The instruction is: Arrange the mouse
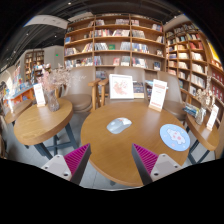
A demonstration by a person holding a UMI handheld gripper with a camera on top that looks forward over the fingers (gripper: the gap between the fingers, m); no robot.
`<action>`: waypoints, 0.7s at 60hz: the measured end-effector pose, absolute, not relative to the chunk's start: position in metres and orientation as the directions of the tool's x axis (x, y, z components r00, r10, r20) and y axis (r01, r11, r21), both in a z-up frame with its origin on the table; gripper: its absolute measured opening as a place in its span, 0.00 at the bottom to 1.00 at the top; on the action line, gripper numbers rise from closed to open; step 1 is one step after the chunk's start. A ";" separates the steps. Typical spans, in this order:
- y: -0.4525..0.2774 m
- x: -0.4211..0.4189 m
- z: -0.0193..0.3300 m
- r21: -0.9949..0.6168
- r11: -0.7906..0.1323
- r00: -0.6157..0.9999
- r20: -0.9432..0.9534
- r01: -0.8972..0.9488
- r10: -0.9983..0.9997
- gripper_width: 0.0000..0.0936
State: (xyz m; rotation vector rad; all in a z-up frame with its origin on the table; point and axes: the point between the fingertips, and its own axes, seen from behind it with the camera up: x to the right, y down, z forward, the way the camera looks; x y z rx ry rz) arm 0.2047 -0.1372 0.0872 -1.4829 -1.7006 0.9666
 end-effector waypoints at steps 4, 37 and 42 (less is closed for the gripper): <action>-0.142 0.192 0.079 -0.865 0.077 -0.118 0.021 0.495 0.993 0.91; -0.149 0.050 0.009 -0.827 0.058 -0.036 0.045 0.559 0.998 0.91; -0.148 0.035 -0.001 -0.812 0.048 -0.027 0.039 0.581 0.999 0.90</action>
